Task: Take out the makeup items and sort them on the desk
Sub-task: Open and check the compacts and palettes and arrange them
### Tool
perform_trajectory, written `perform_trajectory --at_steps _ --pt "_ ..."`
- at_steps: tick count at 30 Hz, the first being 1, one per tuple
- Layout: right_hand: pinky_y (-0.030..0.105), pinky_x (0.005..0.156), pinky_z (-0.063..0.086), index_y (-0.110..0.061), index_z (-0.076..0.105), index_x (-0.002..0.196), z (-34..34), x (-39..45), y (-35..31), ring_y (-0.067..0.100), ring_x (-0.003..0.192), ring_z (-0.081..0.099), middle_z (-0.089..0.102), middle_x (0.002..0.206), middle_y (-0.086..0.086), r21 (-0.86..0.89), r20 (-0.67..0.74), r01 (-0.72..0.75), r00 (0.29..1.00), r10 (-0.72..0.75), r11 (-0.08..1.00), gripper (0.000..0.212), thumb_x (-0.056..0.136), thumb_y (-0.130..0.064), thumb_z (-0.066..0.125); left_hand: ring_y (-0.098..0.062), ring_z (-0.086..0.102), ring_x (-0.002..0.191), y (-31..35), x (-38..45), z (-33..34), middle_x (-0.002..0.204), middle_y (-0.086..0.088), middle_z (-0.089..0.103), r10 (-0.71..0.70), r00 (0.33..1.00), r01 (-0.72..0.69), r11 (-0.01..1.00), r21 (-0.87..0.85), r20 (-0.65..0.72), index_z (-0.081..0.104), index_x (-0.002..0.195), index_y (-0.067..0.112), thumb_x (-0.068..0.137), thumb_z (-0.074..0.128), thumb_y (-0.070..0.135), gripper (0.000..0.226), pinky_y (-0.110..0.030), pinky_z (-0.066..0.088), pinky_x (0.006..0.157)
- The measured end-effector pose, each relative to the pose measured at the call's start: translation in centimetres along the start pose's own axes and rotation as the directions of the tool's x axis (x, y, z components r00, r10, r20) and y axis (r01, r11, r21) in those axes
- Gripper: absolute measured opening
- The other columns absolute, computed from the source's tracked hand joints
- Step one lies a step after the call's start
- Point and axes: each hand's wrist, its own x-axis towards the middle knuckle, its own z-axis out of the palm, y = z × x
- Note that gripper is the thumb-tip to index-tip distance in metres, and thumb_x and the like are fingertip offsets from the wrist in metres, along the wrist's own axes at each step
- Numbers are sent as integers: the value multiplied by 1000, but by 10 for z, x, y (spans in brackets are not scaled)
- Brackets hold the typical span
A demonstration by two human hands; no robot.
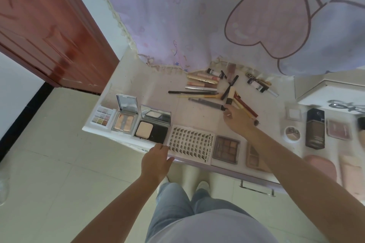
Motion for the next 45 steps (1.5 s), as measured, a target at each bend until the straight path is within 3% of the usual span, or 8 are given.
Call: perform_trajectory --at_steps 9,16,21,26,29,36,41,45 --pt "36 113 18 -18 10 145 24 -64 33 24 138 18 15 152 5 -635 338 308 935 -103 708 86 81 -47 59 -19 63 53 3 10 12 65 -4 66 252 930 -250 967 41 -266 68 67 8 47 87 12 28 -24 51 43" --pt "17 89 35 -10 41 130 16 -75 30 21 117 44 49 123 6 -228 195 177 972 -133 958 68 71 -24 72 -16 49 117 41 21 -10 129 -2 51 264 963 -244 940 -240 56 49 128 12 91 51 21 38 -23 39 98" --pt "5 77 29 -16 51 115 -25 -85 1 6 110 40 42 126 -5 -43 144 204 970 -196 978 54 68 -20 78 -9 56 95 63 43 -51 110 3 55 354 876 -2 681 -732 328 34 139 15 81 67 15 66 -21 49 85" --pt "0 89 27 -27 55 110 -63 -93 -29 -5 116 33 35 125 -21 -30 32 285 958 -284 958 66 51 -53 66 -9 66 71 78 61 -103 86 0 68 593 719 227 291 -929 362 56 114 15 89 52 12 26 -19 55 65" --pt "10 98 28 -32 55 115 -79 -99 -46 -5 120 31 32 128 -23 -97 -5 337 941 -339 936 69 51 -59 54 -10 66 66 86 68 -129 79 -1 67 578 751 188 278 -942 320 59 100 13 90 50 1 18 -20 56 63" --pt "7 74 50 -37 58 89 -98 -95 -69 -16 84 58 55 108 -11 224 -541 392 811 -221 892 46 77 6 65 -16 70 61 104 80 -178 86 -14 64 499 847 224 -23 -974 183 47 86 5 84 48 -14 19 -23 59 57" --pt "8 56 49 -7 64 102 -120 -86 -93 -3 59 62 63 81 -6 583 -588 407 808 20 703 30 83 13 51 -12 70 63 117 80 -209 93 -13 62 553 829 125 -31 -992 88 48 105 6 86 46 -13 27 -20 58 58" --pt "23 64 52 -2 67 80 -134 -82 -109 18 68 59 63 76 8 729 -521 368 845 120 578 26 85 13 45 -12 69 84 111 81 -227 94 -2 66 618 784 -63 163 -985 52 54 109 20 83 51 -12 41 -26 58 78"
